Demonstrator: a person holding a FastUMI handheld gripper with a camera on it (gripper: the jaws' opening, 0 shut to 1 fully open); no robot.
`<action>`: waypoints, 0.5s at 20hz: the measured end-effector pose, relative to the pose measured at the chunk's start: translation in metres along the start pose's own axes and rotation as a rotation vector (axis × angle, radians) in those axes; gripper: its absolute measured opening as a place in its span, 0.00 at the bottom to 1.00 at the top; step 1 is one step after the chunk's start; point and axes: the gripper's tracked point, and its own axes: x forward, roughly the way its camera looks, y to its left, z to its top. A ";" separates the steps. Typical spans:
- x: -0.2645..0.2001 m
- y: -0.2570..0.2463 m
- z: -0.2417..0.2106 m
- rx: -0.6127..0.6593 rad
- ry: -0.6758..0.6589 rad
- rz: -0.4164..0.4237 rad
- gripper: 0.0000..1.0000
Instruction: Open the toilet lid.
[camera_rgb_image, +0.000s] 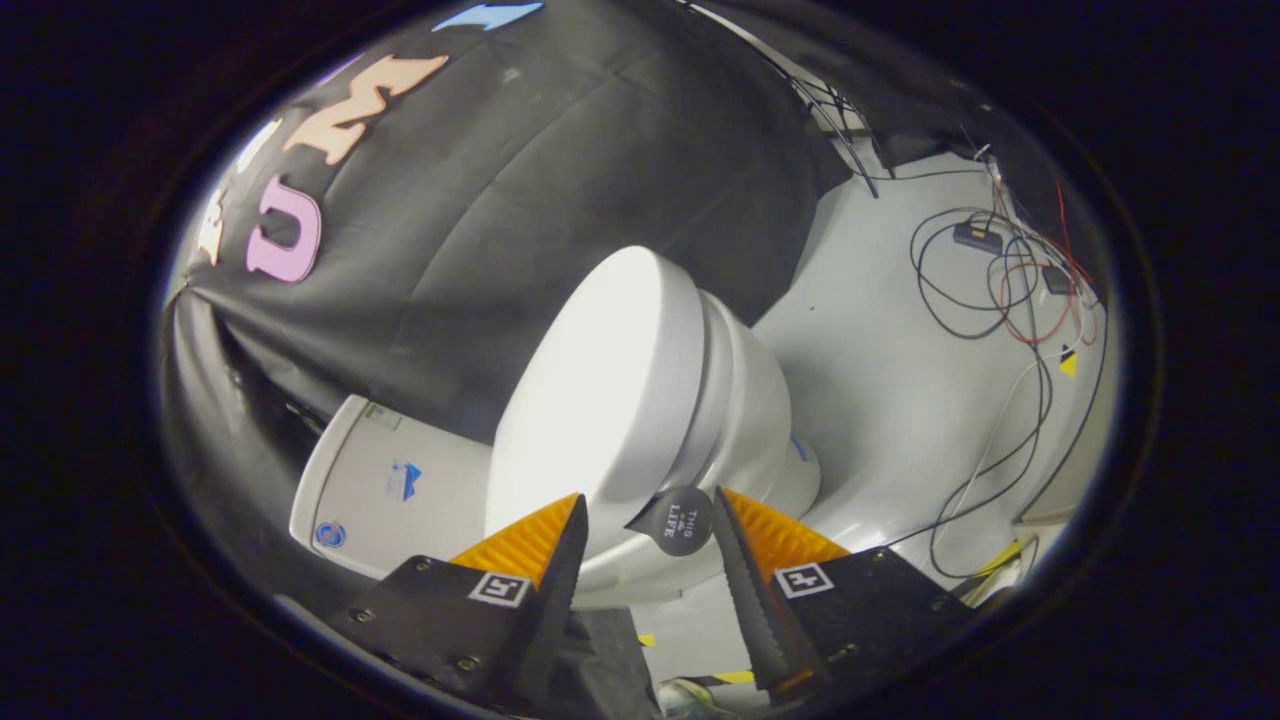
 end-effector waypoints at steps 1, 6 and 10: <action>-0.006 -0.007 -0.001 0.041 -0.004 -0.007 0.54; -0.001 0.019 0.010 0.332 -0.022 0.174 0.15; -0.002 0.000 0.012 0.249 -0.031 0.078 0.15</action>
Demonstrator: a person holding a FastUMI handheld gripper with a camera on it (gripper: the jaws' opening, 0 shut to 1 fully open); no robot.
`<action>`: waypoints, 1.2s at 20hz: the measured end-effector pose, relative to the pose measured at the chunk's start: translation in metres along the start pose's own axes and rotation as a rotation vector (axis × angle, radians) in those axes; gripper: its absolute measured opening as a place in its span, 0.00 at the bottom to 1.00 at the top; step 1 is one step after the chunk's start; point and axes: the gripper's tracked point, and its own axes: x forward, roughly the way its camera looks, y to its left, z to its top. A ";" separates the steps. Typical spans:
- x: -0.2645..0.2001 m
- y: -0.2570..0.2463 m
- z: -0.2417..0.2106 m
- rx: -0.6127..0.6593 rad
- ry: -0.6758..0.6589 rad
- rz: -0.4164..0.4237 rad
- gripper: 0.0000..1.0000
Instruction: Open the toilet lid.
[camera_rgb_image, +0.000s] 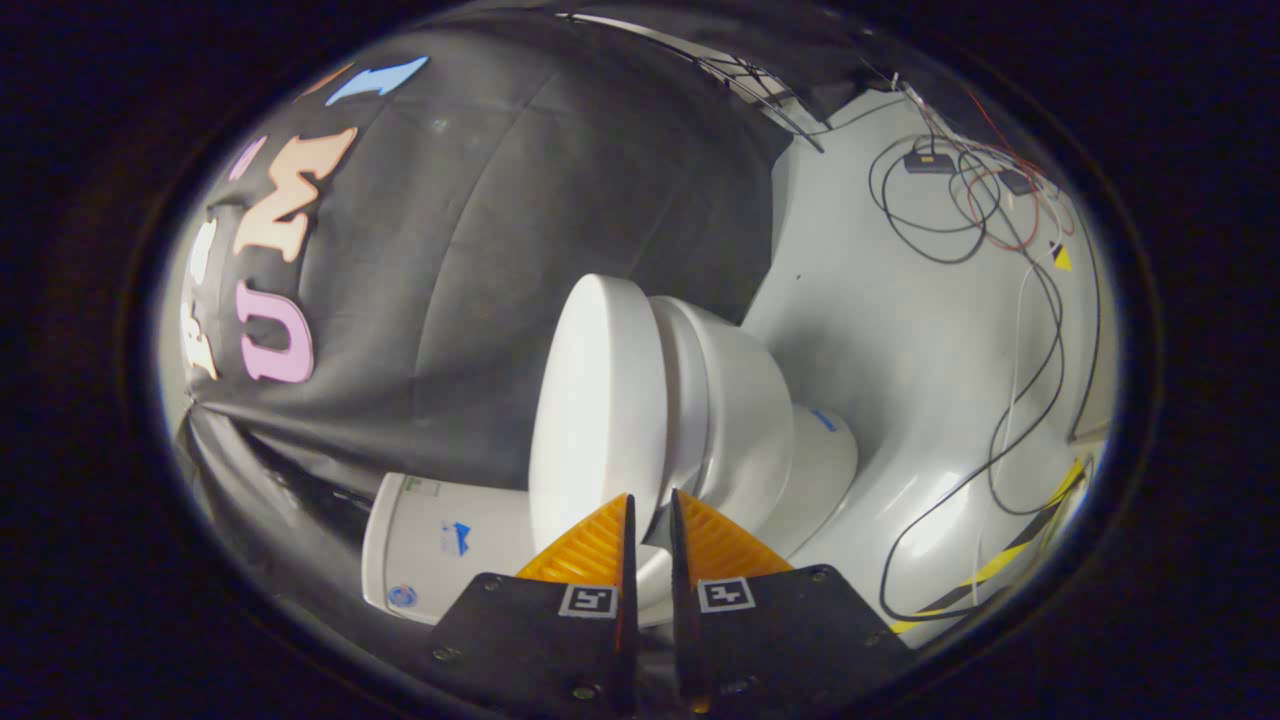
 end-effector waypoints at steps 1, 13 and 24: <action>0.002 -0.005 0.001 -0.015 -0.008 -0.022 0.15; 0.009 0.000 -0.023 -0.066 0.040 0.028 0.01; -0.003 0.038 -0.019 -0.108 0.018 0.133 0.01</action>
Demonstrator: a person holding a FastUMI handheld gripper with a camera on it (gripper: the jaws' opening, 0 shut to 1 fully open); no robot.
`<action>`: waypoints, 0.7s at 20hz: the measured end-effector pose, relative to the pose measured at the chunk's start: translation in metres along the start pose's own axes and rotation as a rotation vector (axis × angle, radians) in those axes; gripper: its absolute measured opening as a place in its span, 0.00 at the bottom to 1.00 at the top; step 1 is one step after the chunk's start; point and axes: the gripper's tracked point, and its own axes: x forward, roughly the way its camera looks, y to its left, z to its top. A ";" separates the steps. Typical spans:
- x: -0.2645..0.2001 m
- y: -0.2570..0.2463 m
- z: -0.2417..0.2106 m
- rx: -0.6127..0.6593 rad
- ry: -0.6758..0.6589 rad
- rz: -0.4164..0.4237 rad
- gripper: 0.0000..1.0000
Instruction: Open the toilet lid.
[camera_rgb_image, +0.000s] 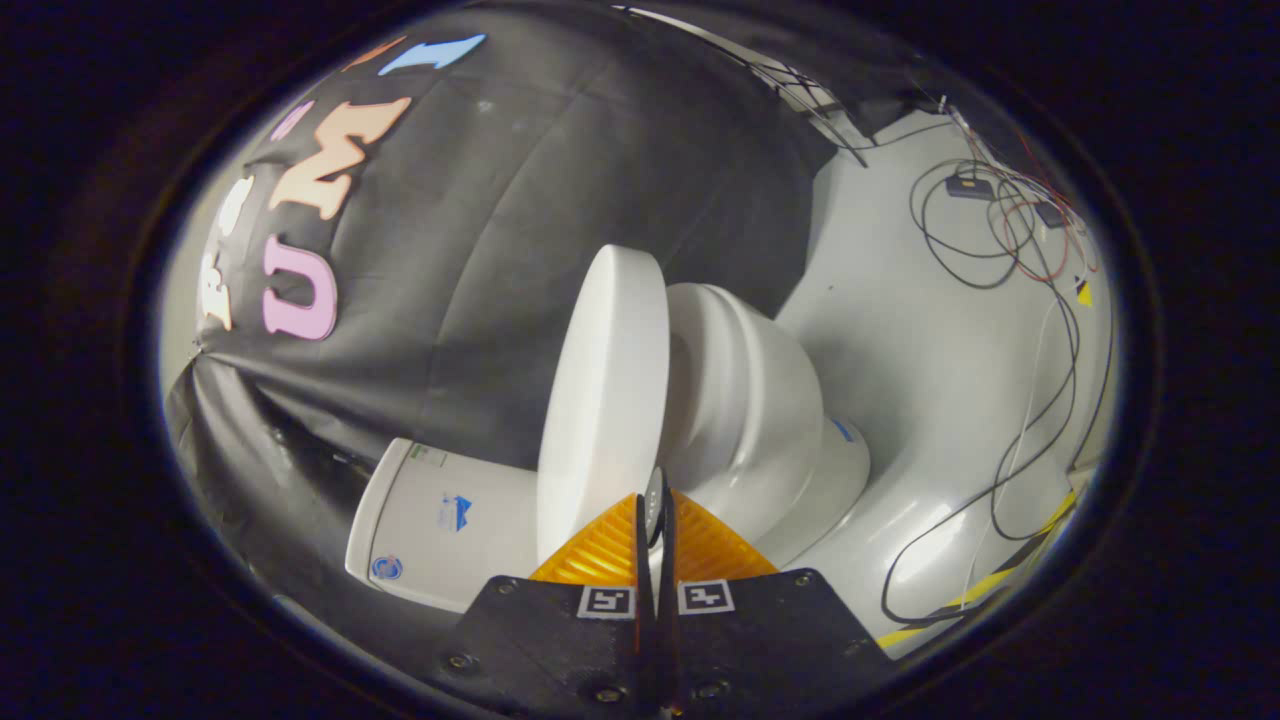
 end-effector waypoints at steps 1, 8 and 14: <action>-0.002 0.011 0.001 -0.010 -0.003 0.028 0.01; -0.012 0.057 0.007 -0.123 -0.038 0.113 0.01; -0.015 0.078 0.006 -0.213 -0.052 0.103 0.01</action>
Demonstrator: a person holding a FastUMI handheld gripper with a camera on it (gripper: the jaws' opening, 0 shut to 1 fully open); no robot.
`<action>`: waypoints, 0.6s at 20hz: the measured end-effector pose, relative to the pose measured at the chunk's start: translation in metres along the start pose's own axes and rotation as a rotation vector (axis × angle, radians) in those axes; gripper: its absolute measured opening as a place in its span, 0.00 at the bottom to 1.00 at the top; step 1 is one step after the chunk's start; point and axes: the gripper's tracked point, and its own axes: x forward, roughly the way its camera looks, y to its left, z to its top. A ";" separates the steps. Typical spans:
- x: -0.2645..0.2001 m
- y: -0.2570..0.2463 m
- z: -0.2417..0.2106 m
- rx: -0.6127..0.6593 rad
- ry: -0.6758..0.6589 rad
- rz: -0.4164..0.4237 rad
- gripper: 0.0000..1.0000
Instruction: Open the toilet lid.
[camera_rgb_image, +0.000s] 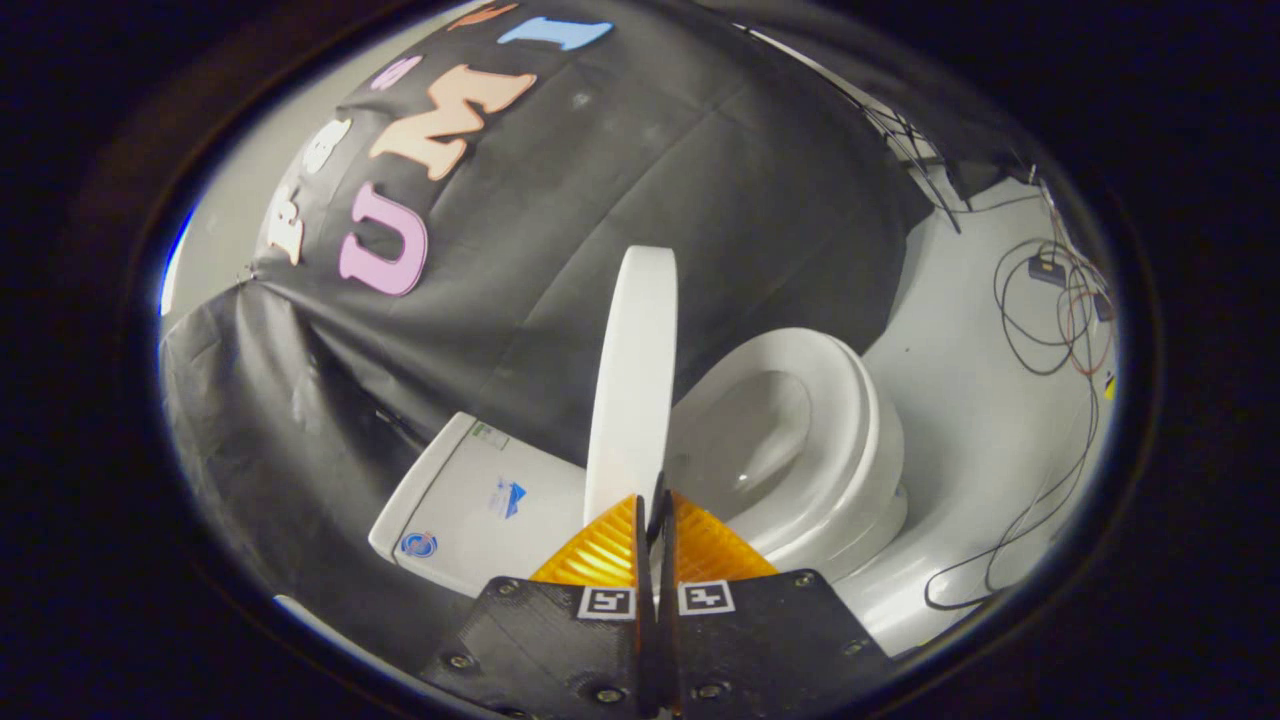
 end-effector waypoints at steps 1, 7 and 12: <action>0.000 0.003 0.000 -0.004 -0.001 0.003 0.01; -0.001 0.014 0.002 -0.040 0.002 -0.003 0.01; -0.002 0.032 0.004 -0.098 -0.002 0.010 0.02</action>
